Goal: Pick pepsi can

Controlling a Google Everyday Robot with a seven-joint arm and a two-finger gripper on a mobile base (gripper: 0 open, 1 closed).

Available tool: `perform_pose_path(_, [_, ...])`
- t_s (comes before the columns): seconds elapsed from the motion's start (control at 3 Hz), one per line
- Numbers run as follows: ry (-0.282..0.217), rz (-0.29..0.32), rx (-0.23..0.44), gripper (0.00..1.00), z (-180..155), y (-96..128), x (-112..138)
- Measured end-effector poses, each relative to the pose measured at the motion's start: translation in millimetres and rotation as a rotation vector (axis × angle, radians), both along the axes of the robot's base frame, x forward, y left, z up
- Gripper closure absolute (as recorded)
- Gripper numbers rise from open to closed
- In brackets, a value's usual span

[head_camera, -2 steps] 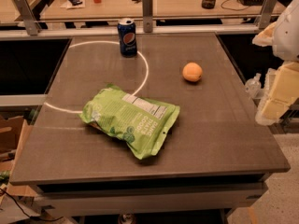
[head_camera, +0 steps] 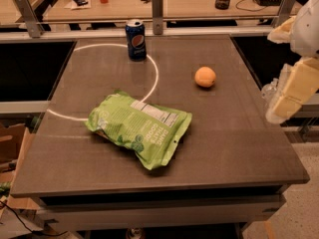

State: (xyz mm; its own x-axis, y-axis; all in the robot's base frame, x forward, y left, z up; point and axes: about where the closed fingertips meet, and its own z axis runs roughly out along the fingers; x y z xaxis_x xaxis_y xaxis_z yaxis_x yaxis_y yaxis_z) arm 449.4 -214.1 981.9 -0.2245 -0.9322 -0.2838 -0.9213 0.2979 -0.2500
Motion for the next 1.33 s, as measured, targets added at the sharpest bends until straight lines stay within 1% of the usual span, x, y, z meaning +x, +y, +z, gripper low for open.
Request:
perform_pose_path(0.33, [-0.107, -0.088, 0.256, 0.00, 19.1, -9.3, 55.4])
perform_pose_path(0.67, [-0.203, -0.092, 0.517, 0.00, 33.7, -17.3, 111.7])
perform_pose_path(1.0, [-0.238, -0.005, 0.757, 0.00, 53.2, 3.6, 146.9])
perform_pose_path(1.33, [-0.258, 0.051, 0.864, 0.00, 63.3, 34.8, 168.1])
